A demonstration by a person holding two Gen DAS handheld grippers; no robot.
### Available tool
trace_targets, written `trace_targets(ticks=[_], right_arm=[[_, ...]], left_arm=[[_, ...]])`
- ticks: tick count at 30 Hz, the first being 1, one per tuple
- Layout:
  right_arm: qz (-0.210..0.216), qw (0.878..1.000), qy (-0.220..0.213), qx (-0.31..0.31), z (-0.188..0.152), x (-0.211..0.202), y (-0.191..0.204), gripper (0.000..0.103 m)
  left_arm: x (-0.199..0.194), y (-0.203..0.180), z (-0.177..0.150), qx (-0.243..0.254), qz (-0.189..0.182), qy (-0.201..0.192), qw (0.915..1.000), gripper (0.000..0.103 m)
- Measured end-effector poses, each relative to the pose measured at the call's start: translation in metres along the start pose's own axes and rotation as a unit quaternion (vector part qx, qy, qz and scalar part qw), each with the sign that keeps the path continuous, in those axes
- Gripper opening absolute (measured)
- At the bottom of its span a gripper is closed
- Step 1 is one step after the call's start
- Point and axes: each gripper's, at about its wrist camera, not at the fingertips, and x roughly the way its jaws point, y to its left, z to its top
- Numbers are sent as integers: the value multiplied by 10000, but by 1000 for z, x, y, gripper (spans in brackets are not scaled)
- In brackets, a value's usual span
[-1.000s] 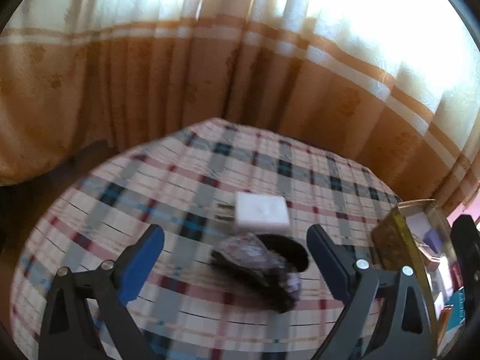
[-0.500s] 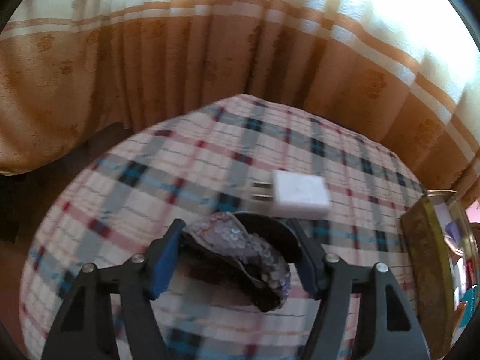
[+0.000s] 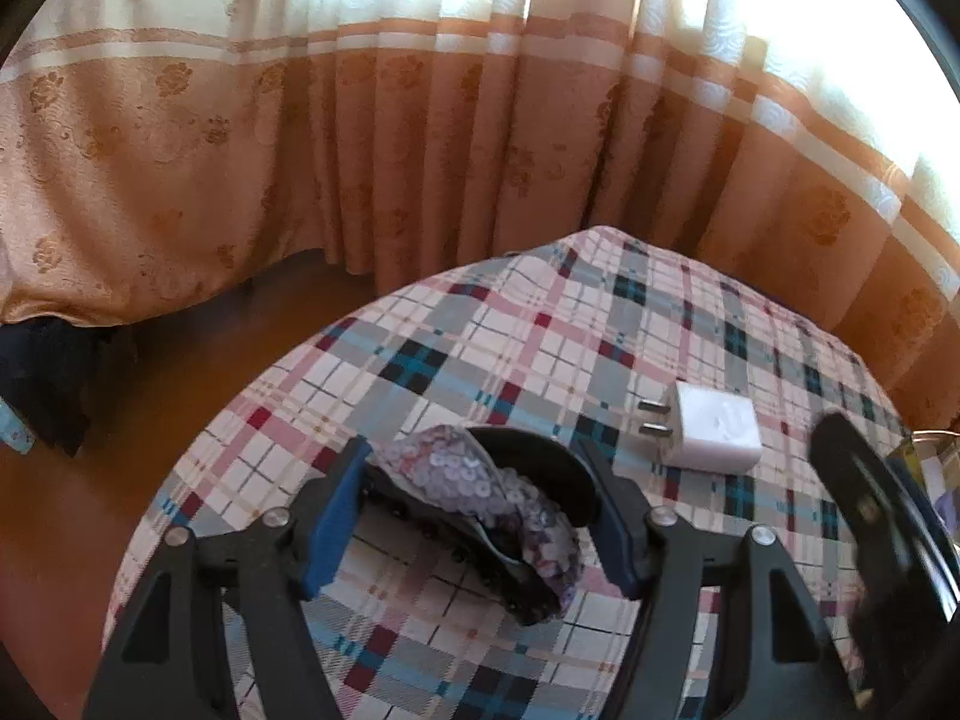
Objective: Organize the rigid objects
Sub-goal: 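Grasp the white rectangular block with the right gripper while the left holds the clip, then carry the white block and black hair clip toward the gold tin with both grippers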
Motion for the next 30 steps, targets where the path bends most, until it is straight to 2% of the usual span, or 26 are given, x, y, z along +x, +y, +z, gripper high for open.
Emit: trace_targets(ticks=[3,5,10,11,14,15,20,27,30], right_arm=[[205,9987,463,79,4,27,3,77],[309,9973,656,105,4,38,8,73],[594,9924,1082,32,6,61,19,72],[593,9917,1142,3,6,64,20,68],[492,9922,1141,-78,9,66,21,56],[489,9921,1152,-79,9,66,21,55],[393,9911,1207,-401,9,65,23,53],[515,9884,1254,-682,10,70,23,53],[497,9897,1208,-587,9,65,14,52]], left_arm=[[2,-3,1,47,72,28,10000,68],[3,-3,1,45,86,31,9999,68],[4,-3,2,88,123,39,9999,68],[4,-3,2,97,132,41,9999,68],[3,-3,2,103,132,42,9999,68],[2,-3,1,99,128,41,9999,68],[2,-6,1,224,211,80,9995,68],[2,-7,0,294,230,102,9993,68],[2,-9,-1,334,206,106,9992,68]])
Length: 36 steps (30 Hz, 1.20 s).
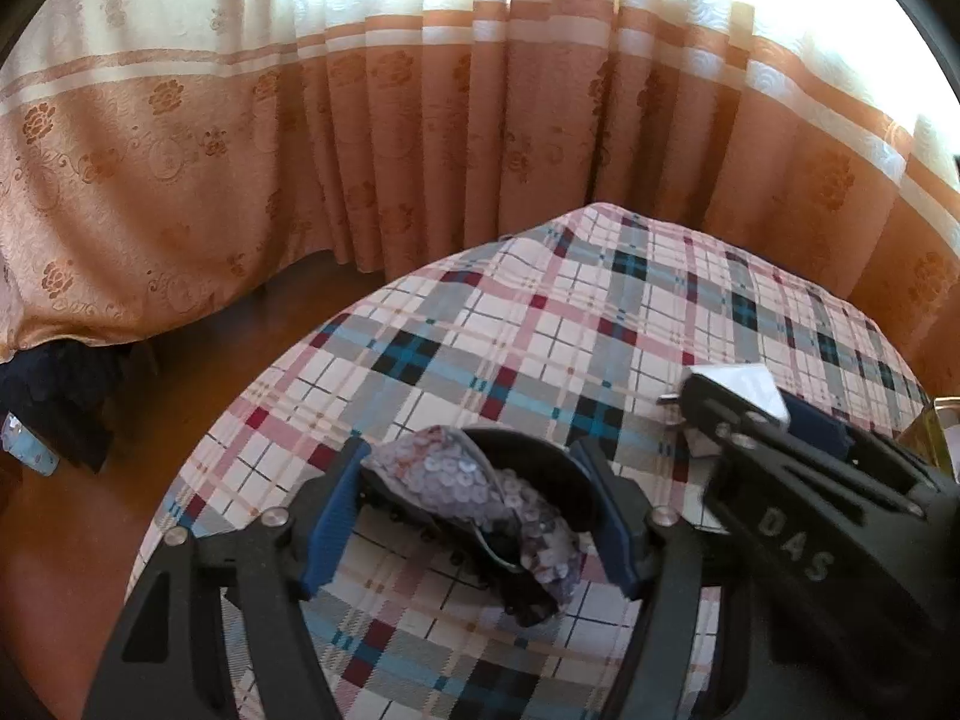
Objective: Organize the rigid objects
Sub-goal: 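Carry the white block and black hair clip toward the gold tin with both grippers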
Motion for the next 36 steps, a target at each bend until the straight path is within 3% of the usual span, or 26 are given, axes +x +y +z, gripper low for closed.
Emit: trace_targets(ticks=[3,6,12,16,22,36], right_arm=[[384,9975,-181,558,-10,-13,-22,52],[312,9948,-659,708,-15,-33,-29,52],[-306,9845,-1692,357,-25,-75,-11,52],[-662,9757,-2073,243,-31,-92,-10,52],[-993,9673,-2311,327,-40,-105,-15,52],[-1132,9638,-2403,233,-60,-125,-15,52]], left_arm=[[-1,4,-1,-106,-85,-14,9999,68],[-2,5,-2,-164,-182,-33,9997,68],[-9,1,-2,-186,-429,-194,9987,68],[-22,-8,-4,32,-445,-532,9976,68],[-37,-11,-3,191,-497,-929,9943,68],[-55,-20,-9,386,-428,-1421,9882,68]])
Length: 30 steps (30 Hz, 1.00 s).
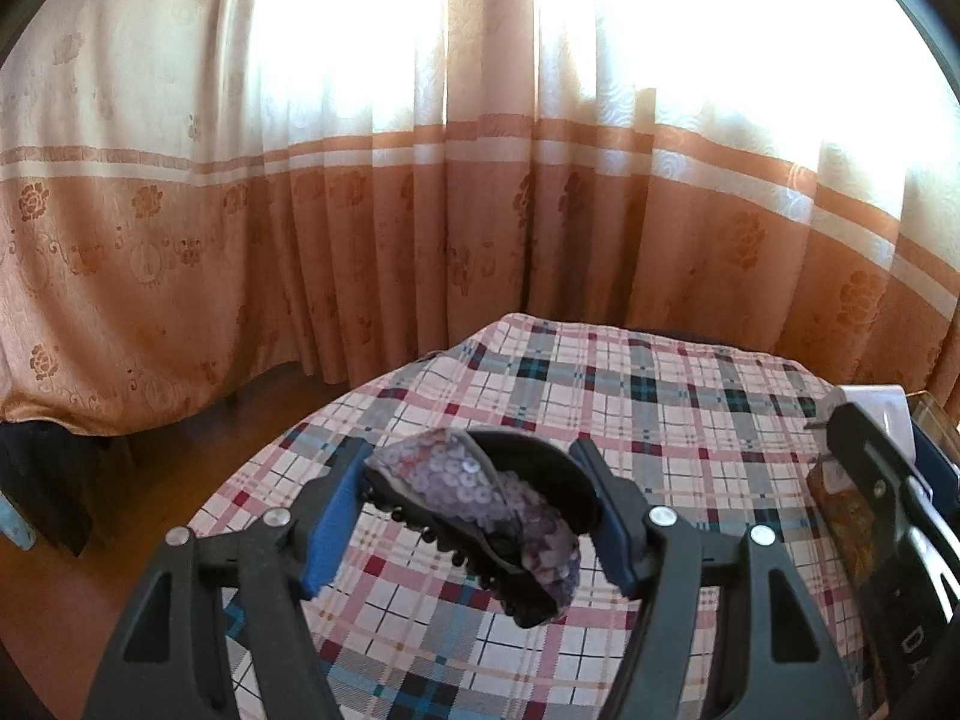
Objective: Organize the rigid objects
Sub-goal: 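Carry the white block and black hair clip toward the gold tin with both grippers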
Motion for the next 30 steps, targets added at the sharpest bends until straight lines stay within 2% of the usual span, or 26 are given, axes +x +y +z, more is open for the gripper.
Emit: trace_targets(ticks=[17,30], right_arm=[[-45,9998,-166,50,-5,-31,-15,52],[-104,9995,-295,89,-10,-56,-25,52]], left_arm=[[-27,-7,-8,56,-45,-401,9992,68],[-55,-26,-23,190,-189,-507,9984,68]])
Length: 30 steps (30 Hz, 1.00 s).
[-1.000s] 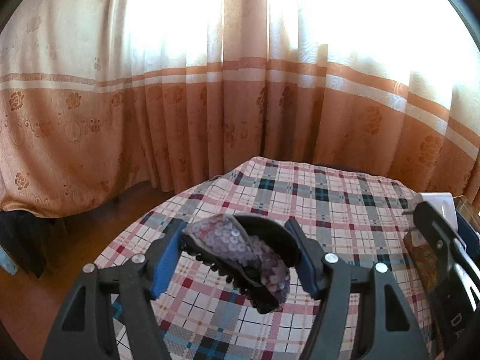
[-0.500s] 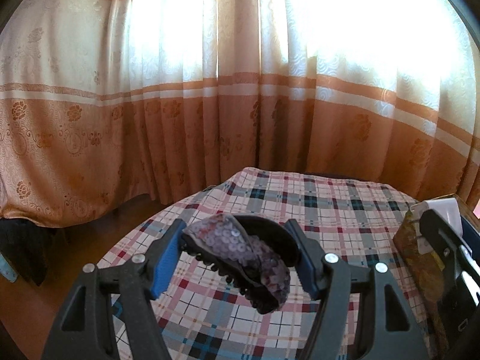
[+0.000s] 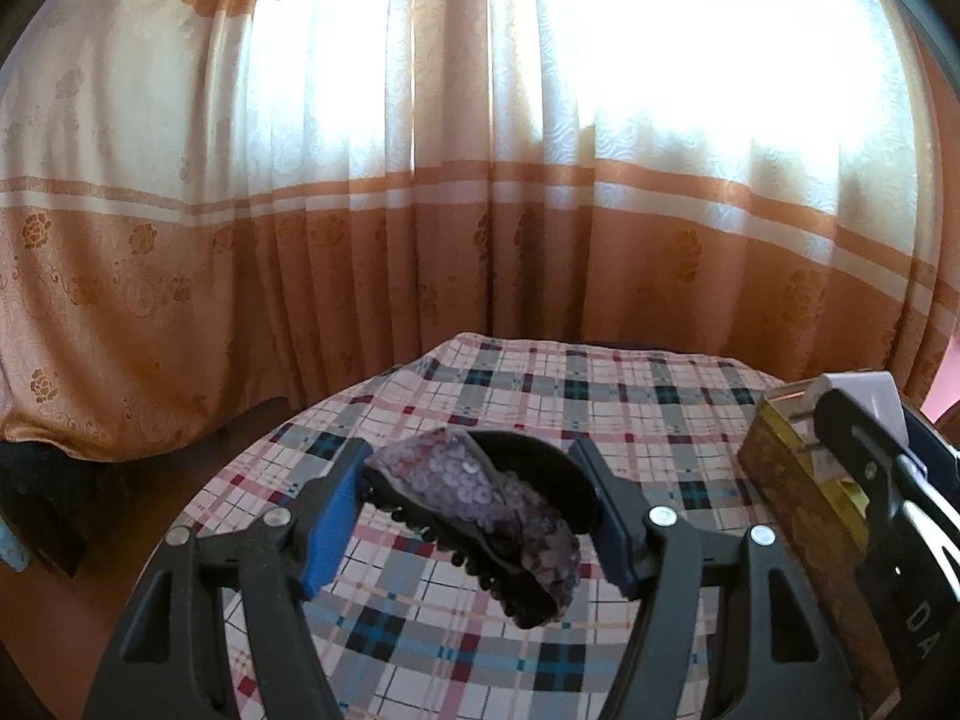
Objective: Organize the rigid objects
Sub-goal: 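Carry the white block and black hair clip toward the gold tin with both grippers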
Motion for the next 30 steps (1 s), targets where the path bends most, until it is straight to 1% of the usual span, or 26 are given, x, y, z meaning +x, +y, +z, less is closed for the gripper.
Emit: trace_targets(ticks=[10,16,20,25,30], right_arm=[[-30,10000,-78,53,-2,-16,-7,52],[-77,9999,-95,98,-4,-27,-15,52],[-113,9997,-151,138,-3,-33,-20,52],[-115,9997,-160,156,-3,-39,-25,52],[-118,9995,-183,207,-1,-45,-31,52]], left_arm=[[-14,-13,-8,75,-70,31,9999,68],[-21,-22,-12,106,-173,121,9997,68],[-22,-24,-13,7,-242,238,9994,68],[-27,-23,-15,-84,-261,212,9994,68],[-34,-28,-15,-16,-286,156,9995,68]])
